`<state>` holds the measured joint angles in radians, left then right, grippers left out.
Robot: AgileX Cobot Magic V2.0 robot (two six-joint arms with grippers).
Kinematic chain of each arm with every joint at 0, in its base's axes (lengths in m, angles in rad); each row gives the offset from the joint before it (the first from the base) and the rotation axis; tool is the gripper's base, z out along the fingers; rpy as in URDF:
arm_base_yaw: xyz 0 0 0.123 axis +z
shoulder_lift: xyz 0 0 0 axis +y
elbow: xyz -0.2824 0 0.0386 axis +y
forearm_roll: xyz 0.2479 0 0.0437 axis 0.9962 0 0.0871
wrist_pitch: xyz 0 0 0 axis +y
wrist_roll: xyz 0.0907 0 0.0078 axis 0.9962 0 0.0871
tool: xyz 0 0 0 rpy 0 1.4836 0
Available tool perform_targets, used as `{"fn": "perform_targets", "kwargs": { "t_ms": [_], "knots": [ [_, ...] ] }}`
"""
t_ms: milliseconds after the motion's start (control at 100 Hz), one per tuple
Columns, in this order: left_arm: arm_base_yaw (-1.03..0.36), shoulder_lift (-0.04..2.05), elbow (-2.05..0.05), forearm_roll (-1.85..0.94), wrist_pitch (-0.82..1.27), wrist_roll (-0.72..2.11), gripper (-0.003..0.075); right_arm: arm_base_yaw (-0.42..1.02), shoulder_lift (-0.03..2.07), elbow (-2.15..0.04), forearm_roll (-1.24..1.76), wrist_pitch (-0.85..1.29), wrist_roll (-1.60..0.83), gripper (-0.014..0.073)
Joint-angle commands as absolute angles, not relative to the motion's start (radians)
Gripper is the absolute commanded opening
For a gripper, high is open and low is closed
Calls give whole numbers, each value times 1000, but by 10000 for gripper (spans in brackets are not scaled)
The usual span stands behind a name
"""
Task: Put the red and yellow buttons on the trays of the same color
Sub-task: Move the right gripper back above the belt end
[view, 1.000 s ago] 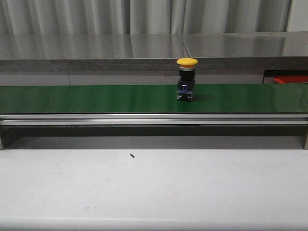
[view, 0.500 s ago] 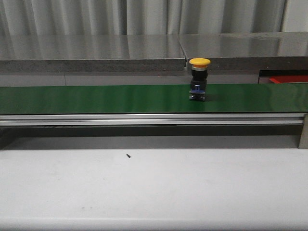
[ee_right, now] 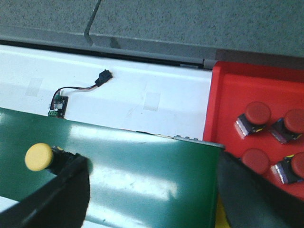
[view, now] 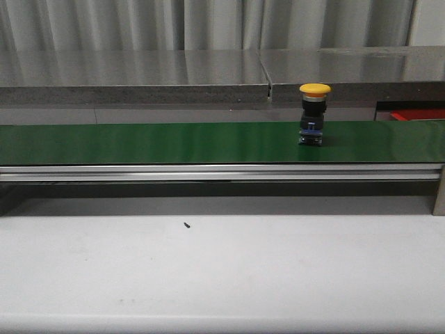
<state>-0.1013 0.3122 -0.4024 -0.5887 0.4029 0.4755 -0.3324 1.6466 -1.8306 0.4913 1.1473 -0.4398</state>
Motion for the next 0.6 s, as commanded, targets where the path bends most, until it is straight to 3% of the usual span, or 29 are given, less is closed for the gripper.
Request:
{"fn": "perform_targets", "kwargs": {
  "t_ms": [0, 300, 590],
  "knots": [
    [-109, 320, -430, -613, 334, 478, -19, -316, 1518, -1703, 519, 1016, -482, 552],
    [-109, 320, -430, -613, 334, 478, -19, -250, 1354, -1275, 520, 800, -552, 552],
    [-109, 320, -430, -613, 334, 478, -19, -149, 1357, -1141, 520, 714, -594, 552]
  ]
}}
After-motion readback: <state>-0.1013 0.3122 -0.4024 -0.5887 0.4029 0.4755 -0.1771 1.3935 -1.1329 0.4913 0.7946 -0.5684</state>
